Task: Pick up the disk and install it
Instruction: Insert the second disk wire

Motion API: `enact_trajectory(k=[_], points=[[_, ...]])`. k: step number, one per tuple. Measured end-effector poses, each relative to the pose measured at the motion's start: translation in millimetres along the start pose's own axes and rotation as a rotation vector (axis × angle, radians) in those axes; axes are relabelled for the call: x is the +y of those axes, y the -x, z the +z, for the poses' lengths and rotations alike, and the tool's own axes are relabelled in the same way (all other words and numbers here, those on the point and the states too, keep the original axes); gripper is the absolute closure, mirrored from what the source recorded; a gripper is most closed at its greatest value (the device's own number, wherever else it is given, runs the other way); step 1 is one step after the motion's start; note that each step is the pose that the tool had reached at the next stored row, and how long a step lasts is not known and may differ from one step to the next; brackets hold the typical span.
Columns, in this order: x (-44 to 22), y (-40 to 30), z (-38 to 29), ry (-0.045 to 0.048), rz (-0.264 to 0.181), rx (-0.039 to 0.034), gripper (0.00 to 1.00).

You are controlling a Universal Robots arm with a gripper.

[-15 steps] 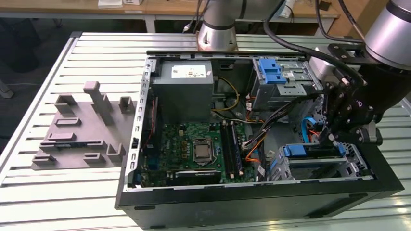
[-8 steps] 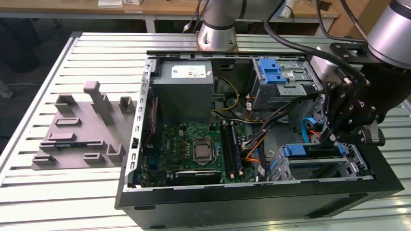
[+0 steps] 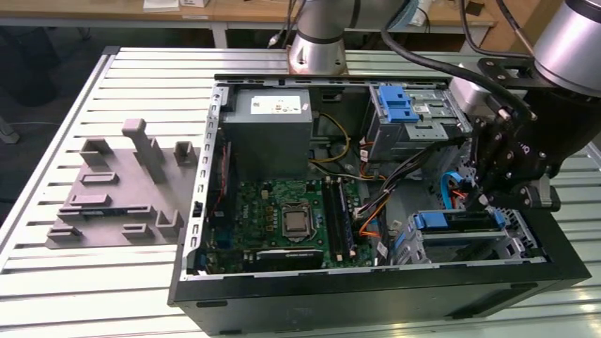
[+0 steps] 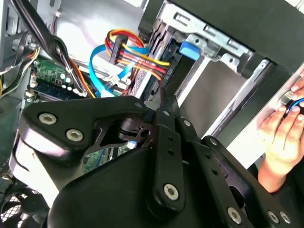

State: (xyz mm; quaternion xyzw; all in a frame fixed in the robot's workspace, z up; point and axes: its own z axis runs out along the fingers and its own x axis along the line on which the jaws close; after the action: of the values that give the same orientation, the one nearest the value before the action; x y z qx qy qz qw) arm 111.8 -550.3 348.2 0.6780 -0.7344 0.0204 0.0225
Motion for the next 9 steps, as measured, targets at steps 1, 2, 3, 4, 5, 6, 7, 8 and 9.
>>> enact_trajectory(k=[1, 2, 3, 4, 5, 6, 7, 8, 9], points=[[1.6, -0.1, 0.0, -0.0002, -0.004, -0.0001, 0.89], [2.9, -0.2, 0.0, -0.0004, -0.007, 0.0000, 0.89], [3.6, -0.4, -0.3, -0.0005, -0.008, 0.0002, 0.89], [3.6, -0.4, -1.2, -0.0005, -0.009, 0.0003, 0.89], [3.8, -0.5, -2.6, -0.0005, -0.009, 0.0001, 0.89], [4.2, -0.7, -5.0, -0.0006, -0.009, 0.0000, 0.89], [4.6, -0.8, -7.3, -0.0006, -0.010, 0.0001, 0.89], [5.0, -0.8, -9.1, -0.0006, -0.010, 0.0001, 0.89], [5.4, -0.8, -10.3, -0.0008, -0.012, 0.0000, 0.89]])
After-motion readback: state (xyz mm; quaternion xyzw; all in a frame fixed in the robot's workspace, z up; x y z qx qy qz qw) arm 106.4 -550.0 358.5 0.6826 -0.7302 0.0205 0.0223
